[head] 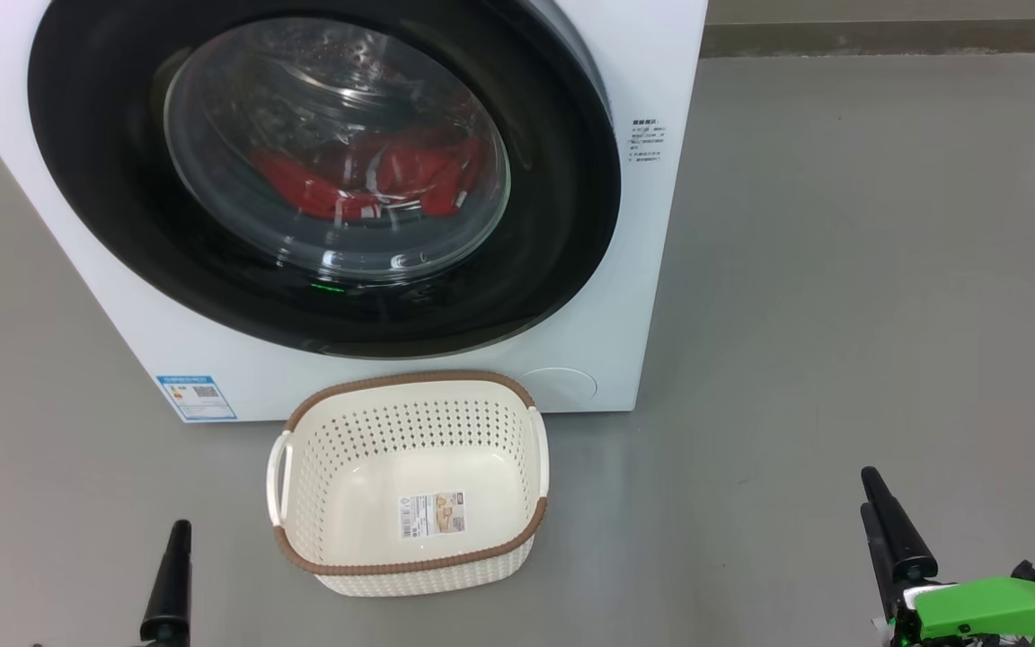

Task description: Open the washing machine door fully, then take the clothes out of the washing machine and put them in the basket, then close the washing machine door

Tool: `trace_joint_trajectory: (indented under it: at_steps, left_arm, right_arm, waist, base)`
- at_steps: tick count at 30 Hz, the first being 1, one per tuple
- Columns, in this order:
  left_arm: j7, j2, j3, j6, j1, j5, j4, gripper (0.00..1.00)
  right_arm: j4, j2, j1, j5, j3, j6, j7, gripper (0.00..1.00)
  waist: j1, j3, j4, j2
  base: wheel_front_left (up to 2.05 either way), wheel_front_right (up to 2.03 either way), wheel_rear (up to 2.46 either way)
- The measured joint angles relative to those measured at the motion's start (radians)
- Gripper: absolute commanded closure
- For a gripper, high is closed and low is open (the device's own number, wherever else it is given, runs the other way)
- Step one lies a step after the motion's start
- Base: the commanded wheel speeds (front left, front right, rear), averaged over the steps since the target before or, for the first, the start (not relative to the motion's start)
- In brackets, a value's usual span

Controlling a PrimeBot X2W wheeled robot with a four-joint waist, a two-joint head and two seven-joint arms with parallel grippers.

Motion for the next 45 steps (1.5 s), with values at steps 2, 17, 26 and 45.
trace_joint_trajectory:
  at_steps: [2,17,26,45]
  left_arm:
    - [-0.008,0.000,-0.001,0.000,0.000,0.026,-0.005,0.00]
    - [-0.052,0.005,-0.024,0.000,0.001,0.251,-0.040,0.00]
    - [-0.078,0.016,-0.046,0.000,0.003,0.360,-0.054,0.00]
    - [-0.131,0.031,-0.089,0.000,0.015,0.569,-0.084,0.00]
  right_arm:
    - [0.001,-0.008,-0.001,-0.028,0.011,0.000,-0.008,0.00]
    - [0.014,-0.035,-0.023,-0.240,0.056,0.000,-0.052,0.00]
    - [0.018,-0.052,-0.024,-0.366,0.082,0.000,-0.081,0.00]
    - [0.018,-0.083,-0.041,-0.558,0.124,0.000,-0.132,0.00]
  waist:
    - [0.0000,0.000,0.001,0.0000]
    - [0.0000,0.001,0.002,0.0000]
    - [0.0000,0.001,0.002,0.0000]
    - [0.0000,-0.003,0.005,0.0000]
  base:
    - [0.00,0.00,0.00]
    - [0.00,0.00,0.00]
    - [0.00,0.00,0.00]
    - [0.00,0.00,0.00]
